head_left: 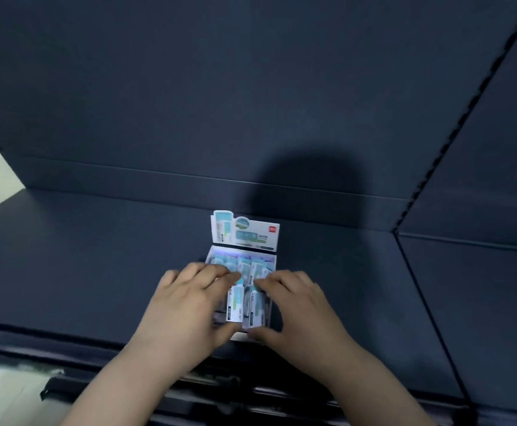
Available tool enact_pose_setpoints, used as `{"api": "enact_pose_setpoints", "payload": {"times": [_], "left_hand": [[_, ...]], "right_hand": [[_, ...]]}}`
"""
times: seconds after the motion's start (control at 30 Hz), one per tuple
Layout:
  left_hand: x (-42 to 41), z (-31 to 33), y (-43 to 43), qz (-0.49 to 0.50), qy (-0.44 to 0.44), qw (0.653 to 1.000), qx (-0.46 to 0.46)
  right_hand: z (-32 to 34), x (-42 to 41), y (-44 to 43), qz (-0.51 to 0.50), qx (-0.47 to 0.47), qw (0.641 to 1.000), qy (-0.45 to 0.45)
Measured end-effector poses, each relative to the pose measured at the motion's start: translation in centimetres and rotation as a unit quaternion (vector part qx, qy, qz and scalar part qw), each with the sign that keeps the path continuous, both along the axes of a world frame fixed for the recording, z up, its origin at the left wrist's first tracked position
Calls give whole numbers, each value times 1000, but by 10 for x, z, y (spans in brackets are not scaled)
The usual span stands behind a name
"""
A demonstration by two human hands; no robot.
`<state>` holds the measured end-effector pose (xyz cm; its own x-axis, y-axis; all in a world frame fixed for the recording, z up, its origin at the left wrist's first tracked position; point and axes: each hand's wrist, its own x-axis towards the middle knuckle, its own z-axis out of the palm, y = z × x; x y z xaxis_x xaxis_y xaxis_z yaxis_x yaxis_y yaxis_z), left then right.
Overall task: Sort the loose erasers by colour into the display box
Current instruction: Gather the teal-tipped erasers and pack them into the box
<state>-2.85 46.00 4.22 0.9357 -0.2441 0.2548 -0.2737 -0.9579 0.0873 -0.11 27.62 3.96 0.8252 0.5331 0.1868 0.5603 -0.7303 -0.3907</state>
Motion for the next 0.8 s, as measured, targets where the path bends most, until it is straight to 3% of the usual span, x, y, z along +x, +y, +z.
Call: {"api": "enact_pose_setpoints", "payload": {"times": [0.13,0.3,0.6,0.73,0.8], "left_hand": [[21,-12,28,-23,51,998,8],[39,-20,27,-74,53,996,19],[41,-11,25,-82,101,991,2],[44,-5,20,-98,89,991,23],[49,-9,12,-114,43,992,24]], "right_hand": [[-11,7,29,-57,-58,996,-22],[-12,11,40,-108,-106,988,-12],[-15,10,37,-126,-69,990,-12],[-15,8,26,-143,-51,988,-11],[-9,8,20,-144,-45,988,-26]]}}
